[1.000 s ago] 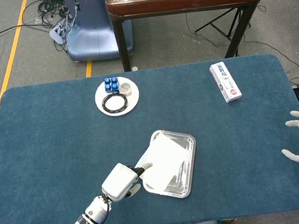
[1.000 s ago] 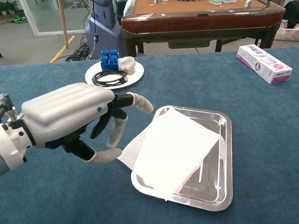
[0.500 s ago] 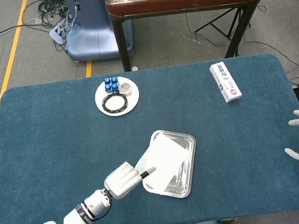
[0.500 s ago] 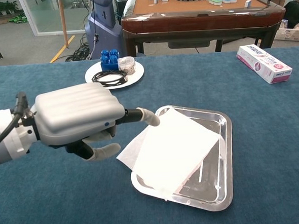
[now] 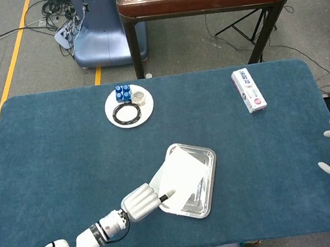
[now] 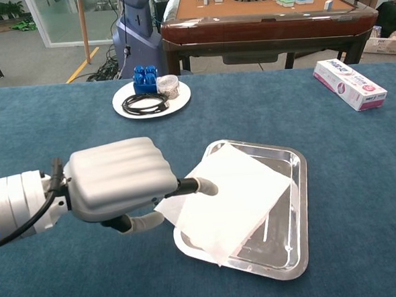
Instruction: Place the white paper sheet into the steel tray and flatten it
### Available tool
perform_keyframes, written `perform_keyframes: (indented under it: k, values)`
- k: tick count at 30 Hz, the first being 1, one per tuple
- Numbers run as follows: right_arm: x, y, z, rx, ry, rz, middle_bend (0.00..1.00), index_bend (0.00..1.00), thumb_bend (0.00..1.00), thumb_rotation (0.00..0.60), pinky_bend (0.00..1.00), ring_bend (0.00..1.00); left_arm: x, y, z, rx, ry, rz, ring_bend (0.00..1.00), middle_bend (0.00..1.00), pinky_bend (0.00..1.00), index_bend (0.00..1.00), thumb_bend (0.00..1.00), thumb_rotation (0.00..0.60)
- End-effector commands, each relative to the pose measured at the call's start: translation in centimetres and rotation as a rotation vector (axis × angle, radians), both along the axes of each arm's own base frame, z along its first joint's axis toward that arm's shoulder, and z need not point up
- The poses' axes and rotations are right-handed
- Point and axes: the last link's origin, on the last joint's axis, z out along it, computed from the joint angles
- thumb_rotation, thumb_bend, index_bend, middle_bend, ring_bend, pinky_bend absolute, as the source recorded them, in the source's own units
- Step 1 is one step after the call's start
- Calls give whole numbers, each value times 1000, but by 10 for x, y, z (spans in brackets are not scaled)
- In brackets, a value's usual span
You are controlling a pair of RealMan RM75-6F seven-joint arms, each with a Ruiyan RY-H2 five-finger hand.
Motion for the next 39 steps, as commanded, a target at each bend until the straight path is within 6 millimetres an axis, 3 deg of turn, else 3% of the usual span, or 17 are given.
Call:
perform_keyframes:
  k: [1, 21, 39]
  values:
    - [0, 0, 0, -3, -2, 1, 229, 346, 0, 600, 73, 140, 0, -1, -7, 3, 36, 9, 890, 979, 1000, 160, 445, 600]
    - [-1, 3, 9, -31, -21, 3, 229, 346, 0, 600, 73, 140, -1, 9, -29, 34, 123, 50, 885, 969, 1000, 160, 444, 600]
    - [-1, 3, 9, -32, -25, 5, 229, 346, 0, 600, 73, 140, -10, 9, -33, 57, 175, 72, 885, 969, 1000, 168, 445, 600]
